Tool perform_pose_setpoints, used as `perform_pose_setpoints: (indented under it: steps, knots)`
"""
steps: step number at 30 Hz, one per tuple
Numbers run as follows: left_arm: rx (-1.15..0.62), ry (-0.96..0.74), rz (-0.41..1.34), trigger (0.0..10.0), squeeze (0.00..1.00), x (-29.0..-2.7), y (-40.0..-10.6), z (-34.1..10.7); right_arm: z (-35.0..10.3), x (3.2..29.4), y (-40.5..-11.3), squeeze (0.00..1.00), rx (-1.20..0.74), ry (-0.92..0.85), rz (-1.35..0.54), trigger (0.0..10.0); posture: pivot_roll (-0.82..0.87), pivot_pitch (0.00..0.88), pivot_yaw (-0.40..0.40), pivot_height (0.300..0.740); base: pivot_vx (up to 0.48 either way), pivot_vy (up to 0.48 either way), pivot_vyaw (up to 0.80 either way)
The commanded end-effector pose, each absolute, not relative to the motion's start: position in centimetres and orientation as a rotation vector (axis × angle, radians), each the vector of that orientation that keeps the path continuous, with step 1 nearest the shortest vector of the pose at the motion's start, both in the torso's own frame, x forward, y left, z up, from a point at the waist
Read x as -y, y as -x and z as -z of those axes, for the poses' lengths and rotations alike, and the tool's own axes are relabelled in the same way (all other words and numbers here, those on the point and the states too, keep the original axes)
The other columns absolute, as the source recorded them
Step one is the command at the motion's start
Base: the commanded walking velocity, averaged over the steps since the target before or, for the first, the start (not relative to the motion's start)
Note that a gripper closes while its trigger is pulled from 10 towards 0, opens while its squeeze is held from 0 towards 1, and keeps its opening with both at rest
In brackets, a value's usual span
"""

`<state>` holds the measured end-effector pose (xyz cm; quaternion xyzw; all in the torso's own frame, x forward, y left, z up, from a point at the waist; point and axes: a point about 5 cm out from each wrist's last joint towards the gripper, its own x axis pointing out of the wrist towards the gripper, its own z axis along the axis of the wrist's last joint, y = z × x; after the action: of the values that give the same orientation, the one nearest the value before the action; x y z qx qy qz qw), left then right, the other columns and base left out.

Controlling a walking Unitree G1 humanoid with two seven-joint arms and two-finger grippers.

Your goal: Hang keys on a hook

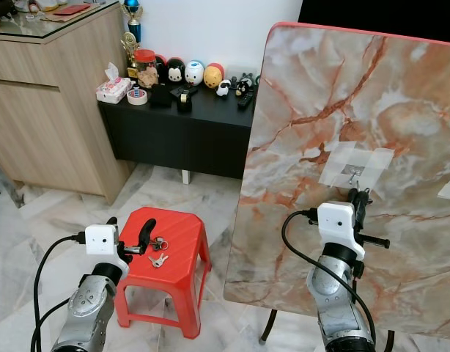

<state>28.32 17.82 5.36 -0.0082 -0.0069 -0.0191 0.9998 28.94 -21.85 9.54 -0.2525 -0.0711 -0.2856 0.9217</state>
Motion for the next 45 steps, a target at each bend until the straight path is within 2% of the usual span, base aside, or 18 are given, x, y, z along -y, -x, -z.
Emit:
perform_pose_setpoints:
  steps: [1,37,38,39,40,41,42,45]
  knots:
    - [0.001,0.028,0.046,10.0,0.00,-17.5,-28.4,-5.2,-10.1,22.1,-29.2,0.00,0.165,0.552,0.580,10.0,-0.03,0.000,-0.090,0.740,0.000,0.000,0.00]
    - [0.004,0.041,0.046,10.0,0.00,-17.2,-28.4,-5.2,-9.6,22.0,-29.7,0.00,0.102,0.608,0.527,10.0,-0.04,0.000,-0.091,0.740,0.000,0.000,0.00]
    - [0.002,0.041,0.045,10.0,0.00,-17.2,-28.4,-5.2,-9.4,22.0,-29.7,0.18,0.093,0.602,0.519,10.0,-0.04,0.000,-0.091,0.740,0.000,0.000,0.00]
    - [0.002,0.041,0.045,10.0,0.00,-17.2,-28.4,-5.2,-9.4,22.0,-29.7,0.18,0.093,0.602,0.519,10.0,-0.04,0.000,-0.091,0.740,0.000,0.000,0.00]
    - [0.000,0.041,0.045,10.0,0.00,-17.2,-28.4,-5.1,-9.3,21.9,-29.6,0.55,0.087,0.596,0.515,10.0,-0.04,0.000,-0.091,0.740,0.000,0.000,0.00]
    - [0.000,0.041,0.045,10.0,0.00,-17.2,-28.4,-5.1,-9.3,21.9,-29.6,0.55,0.086,0.592,0.513,10.0,-0.04,0.000,-0.091,0.740,0.000,0.000,0.00]
    - [0.000,0.041,0.045,10.0,0.00,-17.2,-28.4,-5.1,-9.2,21.9,-29.6,0.91,0.083,0.594,0.509,10.0,-0.04,0.000,-0.091,0.740,0.000,0.000,0.00]
    - [0.000,0.042,0.045,10.0,0.00,-17.2,-28.4,-5.1,-9.2,21.8,-29.6,0.94,0.080,0.588,0.500,10.0,-0.04,0.000,-0.091,0.740,0.000,0.000,0.00]
